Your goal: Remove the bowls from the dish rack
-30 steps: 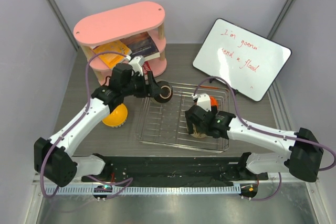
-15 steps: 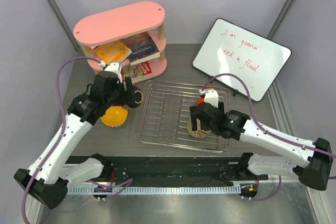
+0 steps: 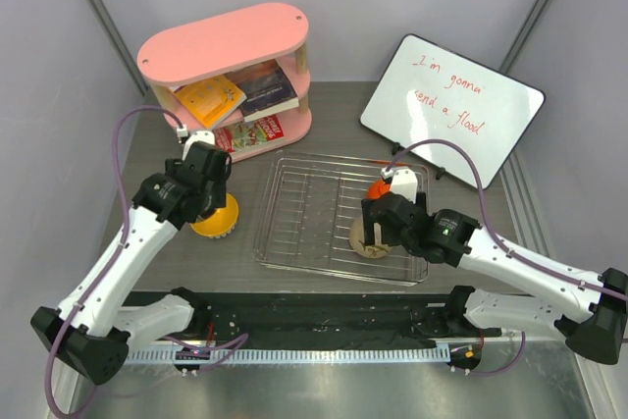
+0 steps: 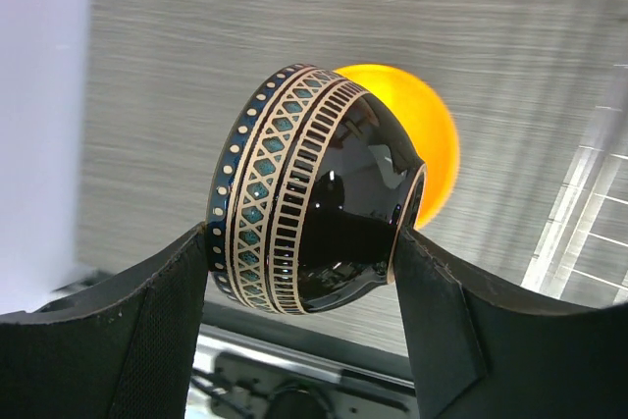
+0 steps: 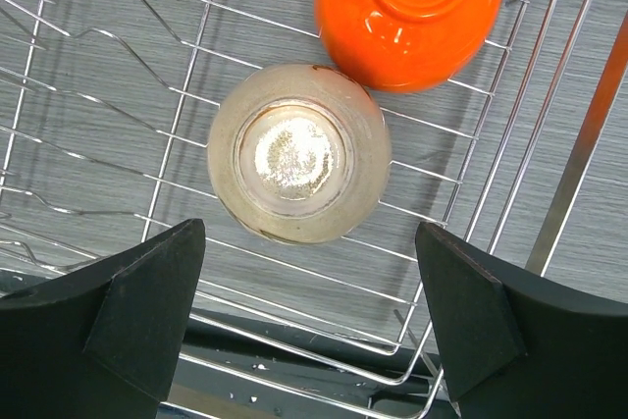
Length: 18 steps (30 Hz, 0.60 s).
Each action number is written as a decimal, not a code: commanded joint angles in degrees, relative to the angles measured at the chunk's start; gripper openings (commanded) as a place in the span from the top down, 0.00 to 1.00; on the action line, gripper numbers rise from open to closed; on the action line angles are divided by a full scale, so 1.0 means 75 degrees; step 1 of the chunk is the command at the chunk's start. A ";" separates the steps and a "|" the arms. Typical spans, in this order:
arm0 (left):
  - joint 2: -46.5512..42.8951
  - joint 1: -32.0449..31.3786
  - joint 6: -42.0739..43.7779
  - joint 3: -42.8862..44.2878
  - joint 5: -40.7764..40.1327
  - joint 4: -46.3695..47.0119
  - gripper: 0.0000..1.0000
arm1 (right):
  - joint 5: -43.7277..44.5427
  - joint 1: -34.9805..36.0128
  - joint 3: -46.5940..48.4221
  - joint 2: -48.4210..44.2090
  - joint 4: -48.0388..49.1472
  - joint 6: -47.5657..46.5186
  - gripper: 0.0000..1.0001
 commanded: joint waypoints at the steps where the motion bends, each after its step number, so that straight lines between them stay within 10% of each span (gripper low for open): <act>1: 0.0417 0.0026 0.0275 0.0031 -0.1493 -0.0099 1.00 | 0.0078 -0.0026 -0.0048 -0.0209 -0.0049 0.0151 0.07; 18: 0.2328 -0.0150 -0.0932 -0.0391 -0.2971 -0.0686 1.00 | 0.0019 -0.0085 -0.0189 -0.0620 -0.0085 0.0198 0.06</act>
